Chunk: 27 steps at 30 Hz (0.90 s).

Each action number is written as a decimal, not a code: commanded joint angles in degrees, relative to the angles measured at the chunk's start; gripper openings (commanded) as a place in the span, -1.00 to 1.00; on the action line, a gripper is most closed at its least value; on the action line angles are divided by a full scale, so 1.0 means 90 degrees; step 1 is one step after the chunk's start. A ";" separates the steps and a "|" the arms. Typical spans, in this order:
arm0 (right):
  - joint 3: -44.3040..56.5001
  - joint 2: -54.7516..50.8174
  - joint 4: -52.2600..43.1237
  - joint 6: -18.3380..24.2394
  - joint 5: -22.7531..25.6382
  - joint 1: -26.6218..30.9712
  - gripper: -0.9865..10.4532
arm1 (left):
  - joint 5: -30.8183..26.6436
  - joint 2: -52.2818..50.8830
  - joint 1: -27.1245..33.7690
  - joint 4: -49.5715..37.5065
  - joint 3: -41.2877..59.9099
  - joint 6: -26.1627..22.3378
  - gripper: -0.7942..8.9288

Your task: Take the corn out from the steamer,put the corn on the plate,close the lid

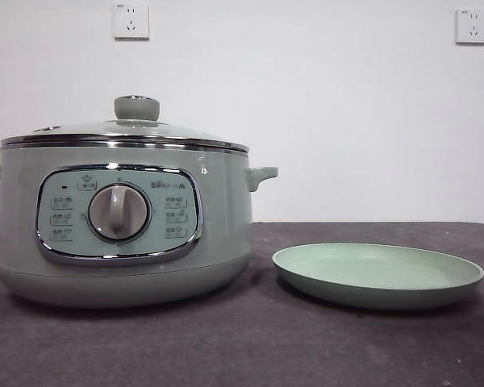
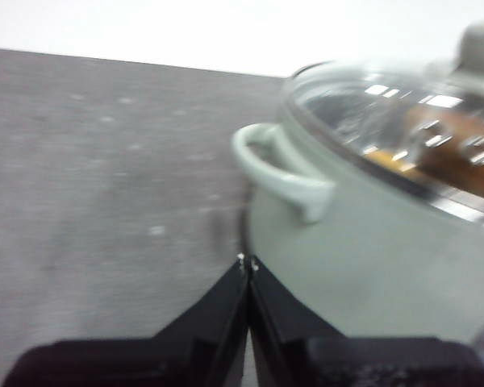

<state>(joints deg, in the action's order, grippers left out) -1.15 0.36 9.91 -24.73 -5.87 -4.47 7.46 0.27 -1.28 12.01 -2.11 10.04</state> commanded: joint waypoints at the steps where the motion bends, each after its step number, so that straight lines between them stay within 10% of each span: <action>1: 0.0085 0.0000 -0.0019 -0.1222 0.0027 -0.0005 -0.82 | 0.0313 -0.0010 0.0012 -0.0075 0.0102 0.0726 -0.84; 16: -0.0498 0.0452 -0.0022 -0.1175 -0.0221 -0.0007 -0.85 | 0.0517 0.0058 0.0015 0.0860 -0.0867 0.1044 -0.85; 27: -0.2067 0.2186 -0.0002 -0.0102 -0.1217 -0.0005 -0.85 | 0.0631 0.1370 0.0012 0.1071 -0.2407 0.0843 -0.85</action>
<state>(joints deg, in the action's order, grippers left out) -18.85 19.29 10.33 -28.69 -16.32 -4.49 12.78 11.75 -1.28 21.85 -22.96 19.05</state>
